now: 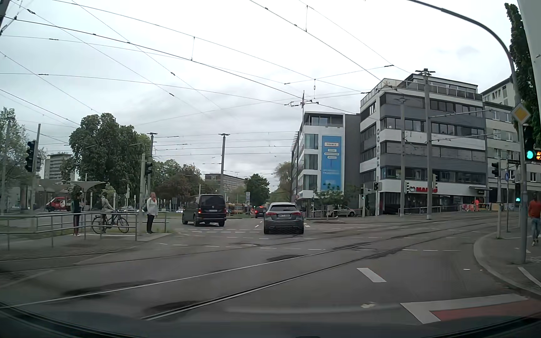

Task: Follow the waypoints while adhering to traffic rules and regulations

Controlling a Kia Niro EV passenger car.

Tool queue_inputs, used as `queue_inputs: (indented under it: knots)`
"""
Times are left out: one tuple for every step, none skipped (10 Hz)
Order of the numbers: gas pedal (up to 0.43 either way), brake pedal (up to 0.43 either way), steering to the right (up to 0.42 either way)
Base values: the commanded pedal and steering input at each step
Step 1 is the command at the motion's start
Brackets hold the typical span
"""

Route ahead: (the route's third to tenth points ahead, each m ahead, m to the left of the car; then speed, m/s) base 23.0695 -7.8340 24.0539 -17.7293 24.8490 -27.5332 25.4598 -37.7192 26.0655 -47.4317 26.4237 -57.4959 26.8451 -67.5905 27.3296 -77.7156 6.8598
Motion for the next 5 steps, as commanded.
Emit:
queue_inputs:
  knots:
    - [0.000, 0.000, 0.075]
    - [0.000, 0.000, 0.094]
    - [0.000, 0.000, 0.104]
    - [0.000, 0.000, 0.116]
    - [0.000, 0.000, 0.131]
